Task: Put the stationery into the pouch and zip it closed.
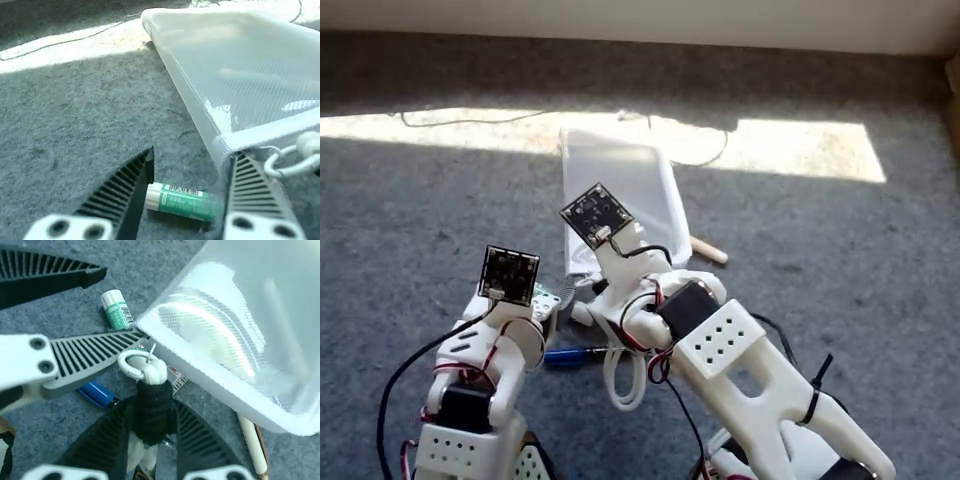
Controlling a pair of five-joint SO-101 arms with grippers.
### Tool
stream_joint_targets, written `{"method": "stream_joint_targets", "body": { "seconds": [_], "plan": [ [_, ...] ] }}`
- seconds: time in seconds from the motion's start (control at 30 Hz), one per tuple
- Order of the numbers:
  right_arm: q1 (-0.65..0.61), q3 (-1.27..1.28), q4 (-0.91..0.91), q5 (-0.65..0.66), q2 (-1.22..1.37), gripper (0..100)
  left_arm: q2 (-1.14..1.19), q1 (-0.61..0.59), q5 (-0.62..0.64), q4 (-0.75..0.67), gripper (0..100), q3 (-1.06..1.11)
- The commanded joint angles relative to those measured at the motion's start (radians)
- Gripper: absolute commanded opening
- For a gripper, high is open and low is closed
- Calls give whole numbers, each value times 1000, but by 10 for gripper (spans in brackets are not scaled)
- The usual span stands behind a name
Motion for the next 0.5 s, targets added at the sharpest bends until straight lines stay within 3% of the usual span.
{"method": "stream_joint_targets", "body": {
  "seconds": [0.0, 0.47],
  "plan": [
    [8, -19, 12, -8, -45, 5, -13, 8, 6, -89, 188, 16],
    [18, -15, 13, -3, -45, 5, -13, 7, 5, -86, 89, 10]
  ]
}}
